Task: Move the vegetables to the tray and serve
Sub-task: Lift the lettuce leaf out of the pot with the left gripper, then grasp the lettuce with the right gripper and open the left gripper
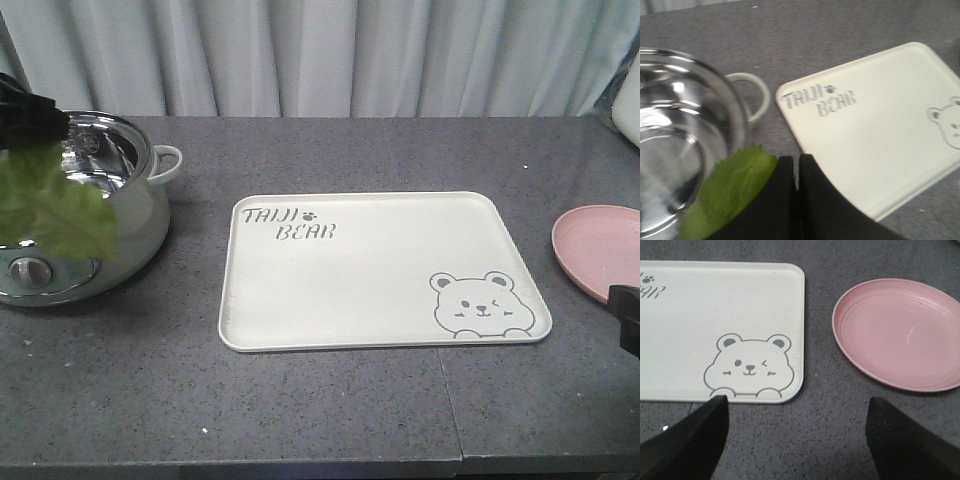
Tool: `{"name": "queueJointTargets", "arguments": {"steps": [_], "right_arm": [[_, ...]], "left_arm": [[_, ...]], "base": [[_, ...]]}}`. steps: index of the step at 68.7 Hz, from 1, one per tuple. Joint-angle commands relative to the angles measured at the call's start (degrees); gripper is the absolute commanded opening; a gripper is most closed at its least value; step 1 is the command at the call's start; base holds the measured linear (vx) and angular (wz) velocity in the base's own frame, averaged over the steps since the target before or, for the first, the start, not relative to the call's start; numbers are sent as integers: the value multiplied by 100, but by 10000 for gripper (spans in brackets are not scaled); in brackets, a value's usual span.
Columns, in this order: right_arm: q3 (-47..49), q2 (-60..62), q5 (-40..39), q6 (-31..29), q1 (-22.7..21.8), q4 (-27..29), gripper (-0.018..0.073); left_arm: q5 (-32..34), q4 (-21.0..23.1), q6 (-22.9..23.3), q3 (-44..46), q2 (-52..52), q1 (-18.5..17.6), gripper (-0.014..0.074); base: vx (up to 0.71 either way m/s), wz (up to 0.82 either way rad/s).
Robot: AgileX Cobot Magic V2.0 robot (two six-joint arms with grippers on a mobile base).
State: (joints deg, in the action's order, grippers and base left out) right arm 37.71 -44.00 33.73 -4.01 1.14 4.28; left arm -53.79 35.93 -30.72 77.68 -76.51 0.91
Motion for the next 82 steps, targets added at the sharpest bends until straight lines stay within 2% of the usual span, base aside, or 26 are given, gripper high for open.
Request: {"name": "queueJointTargets", "arguments": {"steps": [1,7,14,21,32,40,47,61,69,82], "right_arm": [[190,-102,-165,-403,0,314,541],[190,-264,14,-996,0,803,541],[197,-534,187,-1895,0,1713,541],[204,-835,415,-3116,0,2972,541],[231,-1329,1038,-5124,0,5076,540],[557,-1747,1729,-5935,6,6000,524],[961,-2160,2199,-6201,155,6222,504],[1683,-2995,1719,-6221,1429,6223,490],[2090,-3425,1633,-6222,1948,6237,490],[2397,-3865,1259,-6339,2338,6304,488]], "left_arm": [[383,1092,-738,-283,322,-241,3],[411,1871,-1351,-667,310,-490,3],[471,2688,-1946,-892,181,-792,1],[490,3148,-2280,-884,-66,-1108,-7],[610,3607,-2603,-884,-435,-1573,-7],[820,3758,-2773,-884,-646,-1889,-7],[935,3808,-2859,-884,-704,-2069,-6],[1034,3900,-2859,-884,-709,-2130,-6],[1034,3900,-2859,-884,-709,-2130,-6],[1034,3900,-2859,-884,-709,-2130,-6]], "base": [[0,0],[0,0],[0,0],[0,0],[0,0],[0,0],[0,0],[0,0],[0,0],[0,0]]}}
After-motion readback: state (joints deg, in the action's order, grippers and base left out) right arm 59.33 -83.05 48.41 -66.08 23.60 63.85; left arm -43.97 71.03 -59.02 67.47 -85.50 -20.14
